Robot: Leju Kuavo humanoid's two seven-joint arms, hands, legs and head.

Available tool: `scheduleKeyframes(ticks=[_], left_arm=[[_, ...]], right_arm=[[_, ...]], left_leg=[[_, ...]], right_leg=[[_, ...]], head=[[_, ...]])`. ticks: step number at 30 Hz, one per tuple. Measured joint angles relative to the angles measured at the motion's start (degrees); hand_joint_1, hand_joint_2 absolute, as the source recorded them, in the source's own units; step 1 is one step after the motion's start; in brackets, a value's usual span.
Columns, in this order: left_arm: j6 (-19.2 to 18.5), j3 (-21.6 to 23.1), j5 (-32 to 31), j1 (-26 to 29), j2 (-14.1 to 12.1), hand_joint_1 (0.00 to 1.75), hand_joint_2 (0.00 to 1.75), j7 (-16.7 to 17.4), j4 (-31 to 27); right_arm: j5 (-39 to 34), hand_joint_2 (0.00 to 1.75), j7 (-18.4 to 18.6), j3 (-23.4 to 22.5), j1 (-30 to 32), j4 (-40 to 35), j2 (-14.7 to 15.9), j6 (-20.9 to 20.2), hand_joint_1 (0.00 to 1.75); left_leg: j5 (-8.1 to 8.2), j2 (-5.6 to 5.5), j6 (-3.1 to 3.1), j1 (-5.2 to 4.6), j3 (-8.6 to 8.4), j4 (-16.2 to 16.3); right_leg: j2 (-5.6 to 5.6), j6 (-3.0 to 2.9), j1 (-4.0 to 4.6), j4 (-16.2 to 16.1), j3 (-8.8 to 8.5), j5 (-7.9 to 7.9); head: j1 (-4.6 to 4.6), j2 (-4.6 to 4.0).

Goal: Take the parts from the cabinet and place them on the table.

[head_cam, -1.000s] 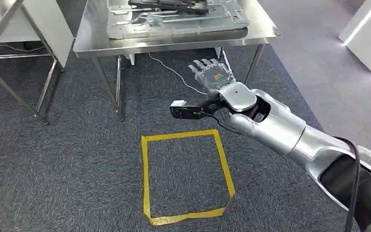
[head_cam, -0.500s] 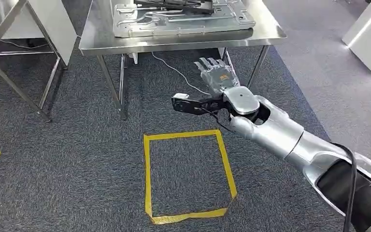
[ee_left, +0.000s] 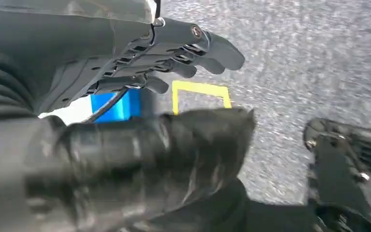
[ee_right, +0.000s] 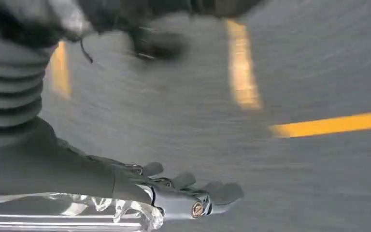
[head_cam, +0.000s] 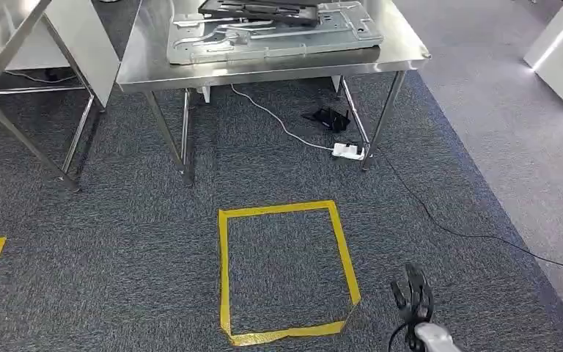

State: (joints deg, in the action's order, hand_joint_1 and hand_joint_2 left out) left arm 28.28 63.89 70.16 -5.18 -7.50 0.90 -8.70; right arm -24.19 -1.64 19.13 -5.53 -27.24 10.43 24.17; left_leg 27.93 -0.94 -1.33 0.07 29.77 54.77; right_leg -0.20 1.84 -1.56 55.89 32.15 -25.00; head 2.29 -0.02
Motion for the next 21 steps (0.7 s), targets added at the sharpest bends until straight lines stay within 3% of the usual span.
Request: scheduleKeyframes(ticks=[3,6,8,15,16,20,21], left_arm=[[-0.1,-0.7,0.3,-0.3,0.1,0.00,0.00,-1.3,0.0],[-1.0,-1.3,0.5,-0.4,0.0,0.00,0.00,-2.9,0.0],[-1.5,-1.7,0.5,-0.4,0.0,0.00,0.00,-3.8,0.0],[-2.3,-2.3,0.8,-0.5,0.2,0.00,0.00,-5.7,0.0],[-2.3,-2.4,0.9,-0.5,0.3,0.00,0.00,-5.8,0.0],[-1.7,-3.0,1.8,-0.5,0.7,0.00,0.00,-4.9,0.0],[-1.2,-3.2,1.9,-0.6,0.7,0.00,0.00,-4.4,0.0]], right_arm=[[-1.9,0.00,-2.2,-4.1,1.3,3.8,-2.1,-2.1,0.00],[-3.0,0.00,-9.7,-8.6,1.7,6.8,-3.2,-7.9,0.00],[-3.2,0.00,-12.8,-10.8,1.7,8.3,-3.8,-9.2,0.00],[-2.0,0.00,-12.1,-14.3,1.7,12.0,-5.4,-8.6,0.00],[-2.0,1.75,-11.7,-14.5,1.7,12.4,-5.7,-8.3,0.00],[-1.3,1.75,-11.1,-15.5,1.7,13.5,-6.9,-5.7,0.00],[-1.0,1.75,-11.1,-15.5,1.7,13.8,-7.3,-5.0,0.00]], left_leg=[[-0.12,0.25,0.23,0.01,-0.37,-0.4],[-0.18,0.35,0.48,0.06,-0.51,-0.5],[-0.22,0.41,0.55,0.11,-0.55,-0.6],[-0.30,0.50,0.74,0.24,-0.54,-0.6],[-0.30,0.50,0.74,0.24,-0.54,-0.6],[-0.19,0.50,0.70,0.16,-0.49,-0.4],[-0.05,0.48,0.38,0.12,-0.42,-0.2]], right_leg=[[0.24,-0.21,0.00,0.0,-0.02,-0.01],[0.28,-0.38,0.06,0.0,-0.04,-0.04],[0.29,-0.42,0.12,0.0,-0.06,-0.05],[0.31,-0.61,0.31,0.0,-0.06,-0.02],[0.31,-0.61,0.35,0.0,-0.06,-0.02],[0.30,-0.58,0.28,0.0,-0.08,0.02],[0.34,-0.55,0.03,0.0,-0.04,0.03]], head=[[0.02,0.00],[0.00,0.00],[0.00,0.00],[0.02,0.00],[0.02,0.00],[0.02,0.00],[0.02,0.00]])
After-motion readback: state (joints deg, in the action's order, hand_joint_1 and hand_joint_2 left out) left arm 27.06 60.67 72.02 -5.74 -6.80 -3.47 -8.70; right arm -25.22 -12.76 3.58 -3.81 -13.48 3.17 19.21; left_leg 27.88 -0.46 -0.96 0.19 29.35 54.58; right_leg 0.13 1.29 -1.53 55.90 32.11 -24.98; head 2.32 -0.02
